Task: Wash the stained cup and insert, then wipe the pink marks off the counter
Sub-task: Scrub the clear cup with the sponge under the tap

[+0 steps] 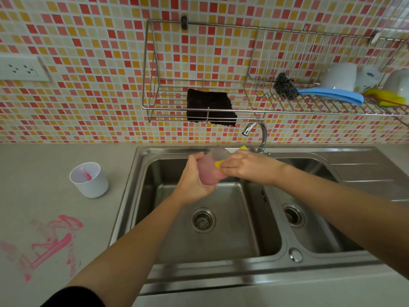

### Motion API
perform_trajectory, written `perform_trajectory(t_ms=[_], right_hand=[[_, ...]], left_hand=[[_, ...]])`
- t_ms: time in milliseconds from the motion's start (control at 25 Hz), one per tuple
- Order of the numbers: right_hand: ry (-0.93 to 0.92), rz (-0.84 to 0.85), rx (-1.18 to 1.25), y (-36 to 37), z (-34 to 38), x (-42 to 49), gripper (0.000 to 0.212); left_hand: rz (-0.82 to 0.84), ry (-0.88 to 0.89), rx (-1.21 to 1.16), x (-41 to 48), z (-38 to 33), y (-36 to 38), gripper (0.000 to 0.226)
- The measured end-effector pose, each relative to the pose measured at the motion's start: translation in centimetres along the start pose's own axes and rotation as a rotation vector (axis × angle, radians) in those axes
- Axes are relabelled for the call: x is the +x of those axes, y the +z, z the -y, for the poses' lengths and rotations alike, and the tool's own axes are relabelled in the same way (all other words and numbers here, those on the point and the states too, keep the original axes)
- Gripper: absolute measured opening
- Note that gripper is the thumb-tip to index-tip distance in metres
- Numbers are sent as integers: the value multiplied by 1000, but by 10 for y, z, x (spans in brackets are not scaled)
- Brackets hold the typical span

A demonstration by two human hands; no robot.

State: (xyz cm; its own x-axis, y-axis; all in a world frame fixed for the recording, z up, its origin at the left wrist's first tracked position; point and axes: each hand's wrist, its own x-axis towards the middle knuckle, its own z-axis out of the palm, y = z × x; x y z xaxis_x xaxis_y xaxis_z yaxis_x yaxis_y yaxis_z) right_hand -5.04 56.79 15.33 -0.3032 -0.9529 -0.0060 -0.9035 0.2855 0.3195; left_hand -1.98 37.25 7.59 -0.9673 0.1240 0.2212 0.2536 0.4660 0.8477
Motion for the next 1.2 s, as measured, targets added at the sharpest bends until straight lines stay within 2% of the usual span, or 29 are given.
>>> perform_trajectory(t_ms=[120,200,240,320,440,480,600,720,800,880,1040,1120,1200], right_hand=[[-127,-30,-119,-4,-9,-5,30],[-147,-49,-163,-3,-11,-4,26],[-128,-66,-176,-2,-7,-2,30],[45,-105,-116,2,4,5,36],[287,-18,297,-4,9,10,47],[289,45,339,-9,10,9,49],[177,20,220,-6,8,4,50],[272,83,314,-7,13,4,46],[220,53,302,-7,13,3,45],[93,7,140,-3,11,-5,45],[-91,-57,-93,2,3,-20,42],[-15,-11,-107,0,8,-15,35],[234,152,150,-7,17,-2,30]], left_hand=[[113,3,-43,2,4,-6,107],[112,15,-13,4,3,-6,104],[79,27,19,5,1,-5,97],[-13,50,72,6,-1,-4,89],[-102,116,166,5,1,-2,87],[-116,136,195,4,3,-1,86],[-182,161,201,2,4,4,84],[-168,168,208,1,2,9,83],[-184,156,200,-1,1,11,84],[-163,122,134,-2,0,9,86],[105,37,31,-3,-3,-1,100],[86,52,104,-1,-4,2,97],[21,81,180,-3,-6,7,89]])
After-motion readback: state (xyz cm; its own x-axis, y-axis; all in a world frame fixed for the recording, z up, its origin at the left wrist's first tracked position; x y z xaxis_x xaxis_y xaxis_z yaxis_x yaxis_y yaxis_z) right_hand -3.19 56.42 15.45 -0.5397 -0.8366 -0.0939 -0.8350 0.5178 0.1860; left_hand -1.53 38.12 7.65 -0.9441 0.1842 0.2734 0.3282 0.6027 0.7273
